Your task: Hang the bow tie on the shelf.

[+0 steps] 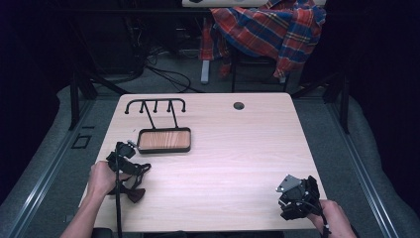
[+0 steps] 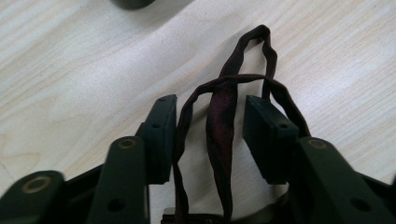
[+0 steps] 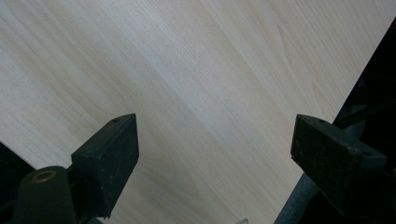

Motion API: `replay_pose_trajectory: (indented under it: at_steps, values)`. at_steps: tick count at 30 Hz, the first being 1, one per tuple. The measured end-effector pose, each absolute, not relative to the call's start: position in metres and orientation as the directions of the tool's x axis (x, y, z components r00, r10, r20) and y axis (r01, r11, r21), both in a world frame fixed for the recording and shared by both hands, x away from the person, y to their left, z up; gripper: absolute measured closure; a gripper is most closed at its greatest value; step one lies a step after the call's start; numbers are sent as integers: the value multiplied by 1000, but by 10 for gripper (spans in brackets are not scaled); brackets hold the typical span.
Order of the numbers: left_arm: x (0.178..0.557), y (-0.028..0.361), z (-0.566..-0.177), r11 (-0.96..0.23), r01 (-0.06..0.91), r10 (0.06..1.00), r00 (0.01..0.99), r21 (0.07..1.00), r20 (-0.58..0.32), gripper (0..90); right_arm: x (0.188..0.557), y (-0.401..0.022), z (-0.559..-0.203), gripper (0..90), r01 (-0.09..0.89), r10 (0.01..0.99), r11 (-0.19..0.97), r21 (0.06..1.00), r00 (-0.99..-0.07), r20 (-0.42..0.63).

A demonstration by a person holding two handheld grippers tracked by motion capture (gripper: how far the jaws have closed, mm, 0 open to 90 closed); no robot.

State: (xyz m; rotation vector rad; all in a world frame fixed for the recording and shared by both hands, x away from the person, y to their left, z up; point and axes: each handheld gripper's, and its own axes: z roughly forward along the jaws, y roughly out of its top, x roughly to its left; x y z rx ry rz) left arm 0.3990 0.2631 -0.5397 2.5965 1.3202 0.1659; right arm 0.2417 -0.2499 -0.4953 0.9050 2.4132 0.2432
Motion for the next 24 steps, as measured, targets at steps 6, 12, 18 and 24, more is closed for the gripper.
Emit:
replay_pose_trajectory:
  at_steps: [6,12,18,24]
  values:
    - [399,264,-541,-571,786,810,587,239,5,615,242,-250,-495,149,553,652,758,345,-626,-428]
    - [398,262,-542,-584,781,804,595,222,23,666,242,-250,-495,149,554,652,758,345,-625,-429]
    - [397,261,-542,-597,774,795,606,211,22,779,241,-250,-496,149,553,652,758,345,-625,-430]
    - [395,262,-541,-600,771,793,608,214,33,850,241,-250,-496,149,551,651,759,347,-627,-428]
